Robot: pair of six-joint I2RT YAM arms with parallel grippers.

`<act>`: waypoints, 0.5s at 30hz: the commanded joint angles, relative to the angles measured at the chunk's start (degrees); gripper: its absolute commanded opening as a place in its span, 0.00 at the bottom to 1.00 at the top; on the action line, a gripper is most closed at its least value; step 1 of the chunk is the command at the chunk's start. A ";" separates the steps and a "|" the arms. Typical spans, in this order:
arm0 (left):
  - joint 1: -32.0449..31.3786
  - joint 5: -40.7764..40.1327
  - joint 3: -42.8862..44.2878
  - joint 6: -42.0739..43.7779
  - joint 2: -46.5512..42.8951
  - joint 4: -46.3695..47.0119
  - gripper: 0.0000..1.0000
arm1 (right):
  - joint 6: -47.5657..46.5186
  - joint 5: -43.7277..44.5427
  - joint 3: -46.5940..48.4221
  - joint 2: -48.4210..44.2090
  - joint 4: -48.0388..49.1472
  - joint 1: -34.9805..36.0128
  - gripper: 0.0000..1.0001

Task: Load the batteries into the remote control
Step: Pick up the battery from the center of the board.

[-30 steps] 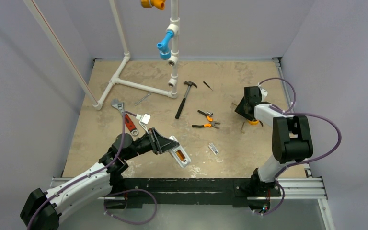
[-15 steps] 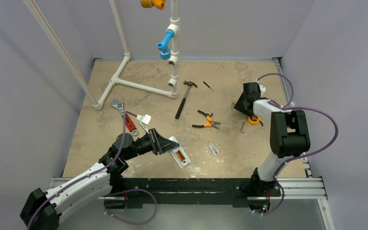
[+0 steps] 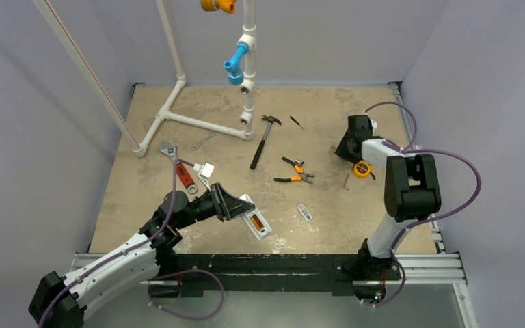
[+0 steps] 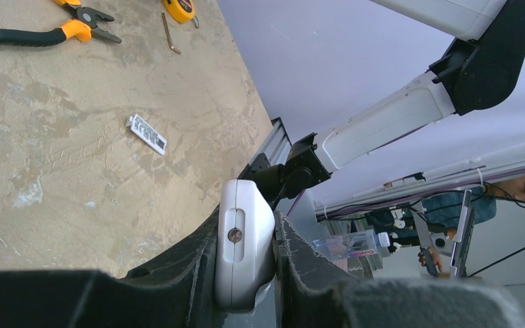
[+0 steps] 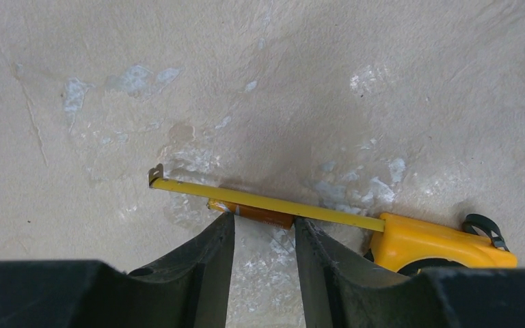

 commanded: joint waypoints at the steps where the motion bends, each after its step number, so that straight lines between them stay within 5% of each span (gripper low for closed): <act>1: 0.00 0.59 1.36 0.76 -0.09 1.94 0.00 | -0.71 -4.06 1.00 1.08 -1.18 -0.03 0.35; 10: 0.04 0.51 1.19 0.63 0.15 2.25 0.00 | -2.02 -4.84 0.60 -0.70 -2.28 -0.03 0.30; 15: 0.04 0.71 1.36 0.63 0.65 2.47 0.00 | -3.81 -2.66 2.08 -0.55 -3.98 -0.01 0.40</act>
